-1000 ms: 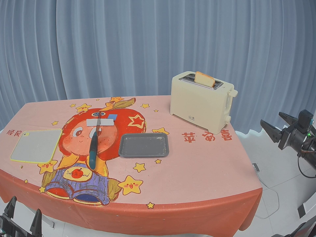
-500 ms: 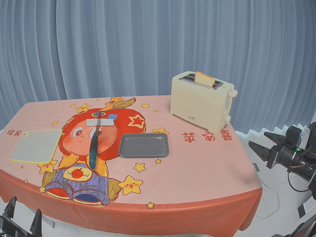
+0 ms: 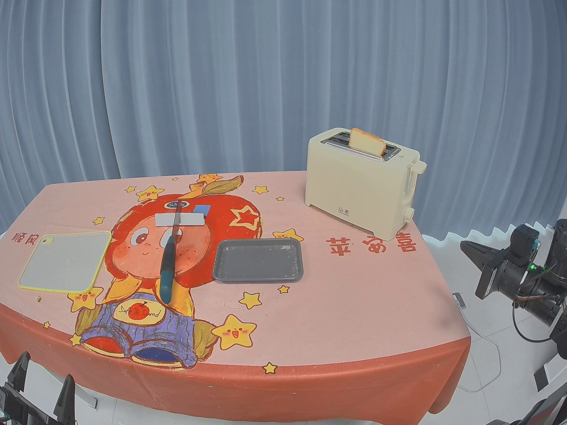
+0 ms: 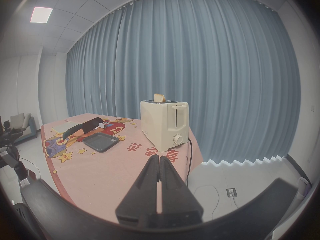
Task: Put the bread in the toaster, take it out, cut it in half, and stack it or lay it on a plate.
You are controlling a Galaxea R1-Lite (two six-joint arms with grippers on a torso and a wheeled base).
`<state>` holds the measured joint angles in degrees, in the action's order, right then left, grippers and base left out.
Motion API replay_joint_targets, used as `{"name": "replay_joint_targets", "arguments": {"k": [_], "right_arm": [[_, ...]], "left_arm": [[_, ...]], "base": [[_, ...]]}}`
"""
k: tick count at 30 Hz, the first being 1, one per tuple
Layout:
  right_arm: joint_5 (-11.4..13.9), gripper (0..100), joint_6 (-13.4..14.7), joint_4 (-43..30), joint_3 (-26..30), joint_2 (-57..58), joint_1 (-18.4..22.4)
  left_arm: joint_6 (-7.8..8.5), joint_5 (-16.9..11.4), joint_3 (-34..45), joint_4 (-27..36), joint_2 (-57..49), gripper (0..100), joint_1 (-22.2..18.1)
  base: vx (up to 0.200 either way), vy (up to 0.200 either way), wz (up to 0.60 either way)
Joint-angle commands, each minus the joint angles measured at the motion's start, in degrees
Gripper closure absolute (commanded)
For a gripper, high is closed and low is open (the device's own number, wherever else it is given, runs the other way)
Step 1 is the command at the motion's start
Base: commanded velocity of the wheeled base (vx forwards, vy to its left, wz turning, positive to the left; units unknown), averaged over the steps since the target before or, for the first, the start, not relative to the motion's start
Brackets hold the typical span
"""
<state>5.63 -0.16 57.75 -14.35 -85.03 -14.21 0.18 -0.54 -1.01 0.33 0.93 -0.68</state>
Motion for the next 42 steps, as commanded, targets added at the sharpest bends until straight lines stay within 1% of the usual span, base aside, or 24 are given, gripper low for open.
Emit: {"name": "replay_joint_targets", "arguments": {"k": [1, 9, 14, 21, 23, 26, 30, 32, 35, 38, 42], "right_arm": [[0.0, 100, -0.1, 0.0, -0.3, -0.2, 0.1], [0.0, 100, 0.2, 0.1, -1.6, -2.7, 0.3], [0.2, 100, 0.5, 0.1, -2.5, -3.8, 2.3], [0.3, 100, 0.5, 0.1, -4.0, -4.5, 2.6], [0.6, 100, 0.5, 0.1, -5.1, -4.6, 2.6], [0.7, 100, 0.6, -0.3, -9.5, -5.9, 2.7], [0.7, 100, 0.6, -0.9, -13.2, -7.9, 2.8], [0.7, 100, 0.4, -0.9, -13.7, -8.7, 2.9], [0.8, 100, 0.2, 0.0, -14.1, -11.3, 4.4], [1.6, 100, 0.3, 0.1, -16.5, -13.3, 5.8], [1.4, 100, 0.7, 0.0, -18.3, -14.6, 5.7]], "left_arm": [[-0.01, 0.0, 1.0, 0.0, -0.9, 0, 0.0], [-0.01, 0.0, 1.0, 0.0, -0.9, 0, 0.0], [-0.01, 0.0, 1.0, 0.0, -0.9, 0, 0.0], [-0.01, 0.0, 1.0, 0.0, -0.9, 0, 0.0], [-0.01, 0.0, 1.0, 0.0, -0.9, 0, 0.0], [-0.01, 0.0, 1.0, 0.0, -0.9, 0, 0.0], [-0.01, 0.0, 1.0, 0.0, -0.9, 0, 0.0], [-0.01, 0.0, 1.0, 0.0, -0.9, 0, 0.0], [-0.01, 0.0, 1.0, 0.0, -0.9, 0, 0.0], [-0.01, 0.0, 1.0, 0.0, -0.9, 0, 0.0], [-0.01, 0.0, 1.0, 0.0, -0.9, 0, -0.1]], "base": [[0.0, 0.0, 0.0], [0.0, 0.0, 0.0], [0.0, 0.0, 0.0], [0.0, 0.0, 0.0], [0.0, 0.0, 0.0], [0.0, 0.0, 0.0], [0.0, 0.0, 0.0], [0.0, 0.0, 0.0], [0.0, 0.0, 0.0], [0.0, 0.0, 0.0], [0.0, 0.0, 0.0]]}}
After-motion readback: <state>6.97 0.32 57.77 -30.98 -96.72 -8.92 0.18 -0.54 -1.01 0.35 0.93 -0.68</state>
